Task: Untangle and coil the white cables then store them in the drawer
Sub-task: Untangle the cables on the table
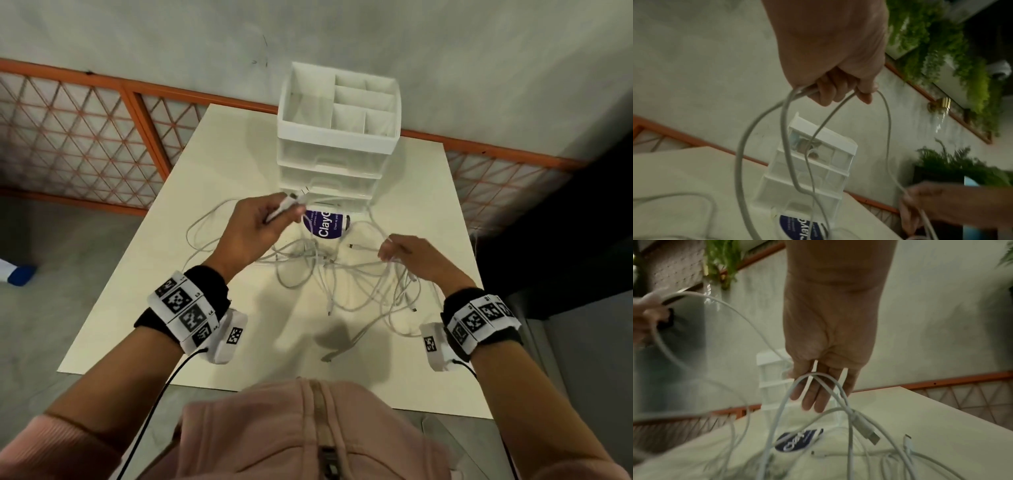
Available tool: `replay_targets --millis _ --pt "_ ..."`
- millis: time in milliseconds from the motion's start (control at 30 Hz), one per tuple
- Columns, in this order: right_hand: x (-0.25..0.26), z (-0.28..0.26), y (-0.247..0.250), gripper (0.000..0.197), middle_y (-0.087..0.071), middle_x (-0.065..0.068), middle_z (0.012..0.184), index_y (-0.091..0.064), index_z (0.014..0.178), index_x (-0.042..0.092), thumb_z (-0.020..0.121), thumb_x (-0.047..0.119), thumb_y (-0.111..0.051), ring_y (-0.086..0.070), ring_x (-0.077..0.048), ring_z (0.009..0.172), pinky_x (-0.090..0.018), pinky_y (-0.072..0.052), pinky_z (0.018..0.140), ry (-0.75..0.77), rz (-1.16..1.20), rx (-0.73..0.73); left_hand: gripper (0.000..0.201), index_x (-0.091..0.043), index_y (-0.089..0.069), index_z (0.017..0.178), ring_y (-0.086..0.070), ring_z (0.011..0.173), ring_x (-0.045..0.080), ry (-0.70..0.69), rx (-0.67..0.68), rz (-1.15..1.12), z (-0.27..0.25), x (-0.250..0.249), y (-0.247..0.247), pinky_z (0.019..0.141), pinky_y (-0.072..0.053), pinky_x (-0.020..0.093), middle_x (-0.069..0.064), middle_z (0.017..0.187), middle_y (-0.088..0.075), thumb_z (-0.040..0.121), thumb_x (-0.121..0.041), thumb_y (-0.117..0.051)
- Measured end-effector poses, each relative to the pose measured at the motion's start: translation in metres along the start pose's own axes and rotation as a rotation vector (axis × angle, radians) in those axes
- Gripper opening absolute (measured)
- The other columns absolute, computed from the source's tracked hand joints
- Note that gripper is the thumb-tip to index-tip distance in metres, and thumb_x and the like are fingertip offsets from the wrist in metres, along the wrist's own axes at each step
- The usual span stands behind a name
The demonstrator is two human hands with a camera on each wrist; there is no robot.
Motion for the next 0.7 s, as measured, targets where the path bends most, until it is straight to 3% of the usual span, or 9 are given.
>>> replay_targets --millis 67,100,167,233,333,433,500,567,700 --pt "0.005 0.002 0.014 0.024 -0.066 -0.002 0.082 -0.063 0.086 0.008 0.099 0.015 -0.044 -0.065 -0.008 0.074 -0.029 -0.053 0.078 0.024 0.077 -0.156 0.022 -0.027 -0.066 0.064 -0.042 0.05 0.002 0.07 0.094 0.061 -0.004 0.005 -0.001 0.055 -0.034 0.017 -0.01 0.053 -0.057 0.086 -0.027 -0.067" --pt "0.01 0.002 0.022 0.024 -0.066 -0.004 0.078 -0.06 0.087 0.007 0.099 0.015 -0.042 -0.064 -0.004 0.064 -0.022 -0.052 0.069 0.013 0.16 -0.212 0.021 -0.024 -0.067 0.064 -0.043 0.05 0.001 0.091 0.131 0.102 -0.005 0.009 0.0 0.055 -0.034 0.016 -0.012 0.052 -0.057 0.086 -0.025 -0.067" --pt "0.023 0.002 0.034 0.027 -0.064 -0.011 0.065 -0.052 0.084 0.007 0.101 0.022 -0.036 -0.061 -0.008 0.047 -0.016 -0.047 0.052 -0.002 0.235 -0.306 0.02 -0.021 -0.07 0.065 -0.046 0.056 0.008 0.122 0.197 0.157 -0.009 0.02 0.001 0.059 -0.035 0.023 0.003 0.059 -0.061 0.084 -0.028 -0.069" --pt "0.027 -0.005 0.042 0.03 -0.059 -0.011 0.052 -0.047 0.079 0.012 0.1 0.029 -0.033 -0.052 -0.013 0.038 -0.022 -0.043 0.046 -0.014 0.137 -0.368 0.02 -0.024 -0.071 0.064 -0.04 0.055 0.013 0.165 0.202 0.171 -0.014 0.03 0.004 0.055 -0.031 0.022 0.017 0.06 -0.056 0.083 -0.033 -0.069" --pt "0.0 -0.044 0.036 0.034 -0.05 -0.001 0.047 -0.047 0.076 0.015 0.099 0.036 -0.032 -0.047 -0.014 0.046 -0.031 -0.042 0.057 -0.095 -0.019 -0.349 0.018 -0.025 -0.073 0.065 -0.041 0.058 0.017 0.209 0.275 0.221 -0.026 0.034 -0.019 0.058 -0.031 0.026 0.029 0.069 -0.061 0.08 -0.033 -0.072" --pt "-0.021 -0.056 0.029 0.039 -0.045 0.003 0.05 -0.053 0.074 0.015 0.098 0.043 -0.038 -0.048 -0.02 0.054 -0.034 -0.042 0.065 -0.108 -0.069 -0.294 0.015 -0.021 -0.076 0.07 -0.047 0.066 0.018 0.28 0.278 0.261 -0.027 0.039 -0.01 0.066 -0.033 0.029 0.026 0.075 -0.067 0.077 -0.035 -0.075" --pt "-0.03 -0.062 0.032 0.047 -0.044 0.0 0.049 -0.055 0.066 0.012 0.094 0.049 -0.044 -0.045 -0.018 0.049 -0.029 -0.039 0.061 -0.163 -0.037 -0.256 0.017 -0.024 -0.077 0.067 -0.044 0.061 0.013 0.315 0.359 0.314 -0.024 0.044 -0.002 0.062 -0.033 0.026 0.018 0.062 -0.061 0.074 -0.04 -0.076" --pt "-0.033 -0.069 0.034 0.058 -0.046 -0.001 0.047 -0.053 0.054 0.011 0.087 0.058 -0.049 -0.045 -0.016 0.047 -0.027 -0.039 0.057 -0.216 -0.075 -0.165 0.018 -0.025 -0.076 0.064 -0.035 0.047 0.005 0.356 0.501 0.392 -0.025 0.049 0.002 0.049 -0.027 0.015 -0.002 0.042 -0.046 0.071 -0.041 -0.078" --pt "-0.038 -0.077 0.023 0.071 -0.048 0.002 0.038 -0.052 0.044 0.011 0.078 0.072 -0.047 -0.05 -0.013 0.038 -0.025 -0.043 0.055 -0.334 -0.223 0.088 0.022 -0.021 -0.072 0.058 -0.033 0.039 0.006 0.427 0.681 0.52 -0.033 0.067 0.0 0.041 -0.025 0.014 -0.009 0.037 -0.037 0.066 -0.038 -0.083"
Point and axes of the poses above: each hand's wrist, its own z-axis towards the middle knuckle, its own y-axis out of the back of the hand, x = y × z, the point moved 4 cm from there along z, towards the middle knuckle
